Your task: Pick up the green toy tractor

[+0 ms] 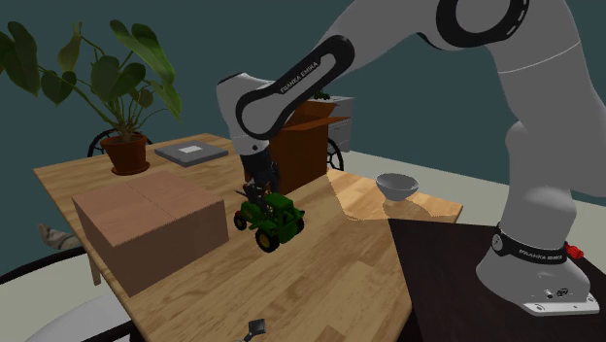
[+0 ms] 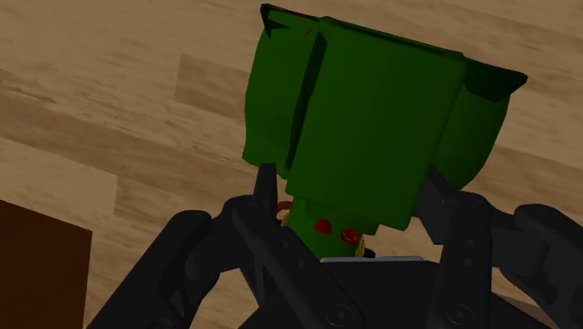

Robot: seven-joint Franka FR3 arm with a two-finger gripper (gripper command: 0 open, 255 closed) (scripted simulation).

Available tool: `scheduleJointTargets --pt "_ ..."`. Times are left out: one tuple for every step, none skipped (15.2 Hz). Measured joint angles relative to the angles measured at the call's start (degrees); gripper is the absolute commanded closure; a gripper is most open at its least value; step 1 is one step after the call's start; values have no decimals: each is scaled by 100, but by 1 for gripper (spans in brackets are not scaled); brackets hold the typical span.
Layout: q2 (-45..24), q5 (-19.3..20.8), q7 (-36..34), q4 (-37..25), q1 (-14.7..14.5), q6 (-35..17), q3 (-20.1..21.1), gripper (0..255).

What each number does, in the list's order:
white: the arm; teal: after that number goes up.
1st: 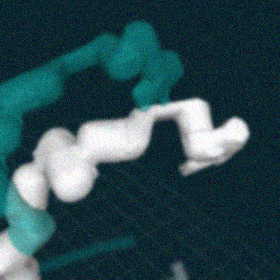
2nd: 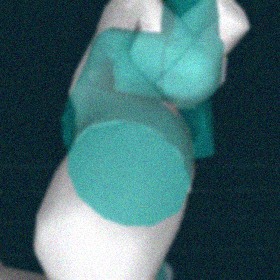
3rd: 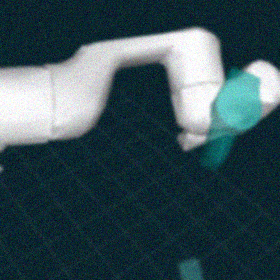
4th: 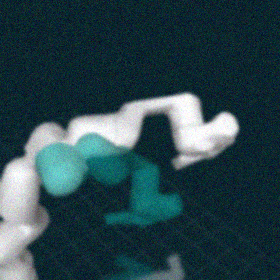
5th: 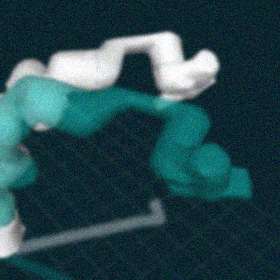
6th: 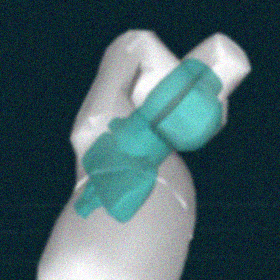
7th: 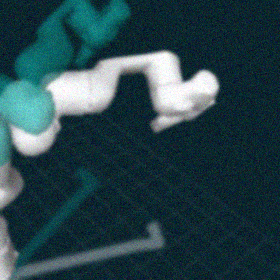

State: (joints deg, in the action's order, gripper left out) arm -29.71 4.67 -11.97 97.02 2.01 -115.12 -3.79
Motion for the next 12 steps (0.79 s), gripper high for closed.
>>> scheduleJointTargets --pt "44 1 15 -14 5 58 -4 255" --pt "83 1 13 -31 1 114 -3 255" --pt "102 0 17 -79 -1 180 -3 255" --pt "154 2 25 -78 0 230 -5 255" --pt "199 2 30 -91 0 287 -6 255" --pt "223 1 38 -141 1 361 -7 255" --pt "261 0 37 -169 -5 428 -5 255" --pt "291 1 49 -195 -1 482 -8 255" --pt "334 2 43 -207 -8 538 -6 255" --pt "365 2 55 -233 -5 595 -8 255" --pt "405 2 54 -256 -9 660 -8 255" --pt "428 2 67 -295 -5 720 -10 255"
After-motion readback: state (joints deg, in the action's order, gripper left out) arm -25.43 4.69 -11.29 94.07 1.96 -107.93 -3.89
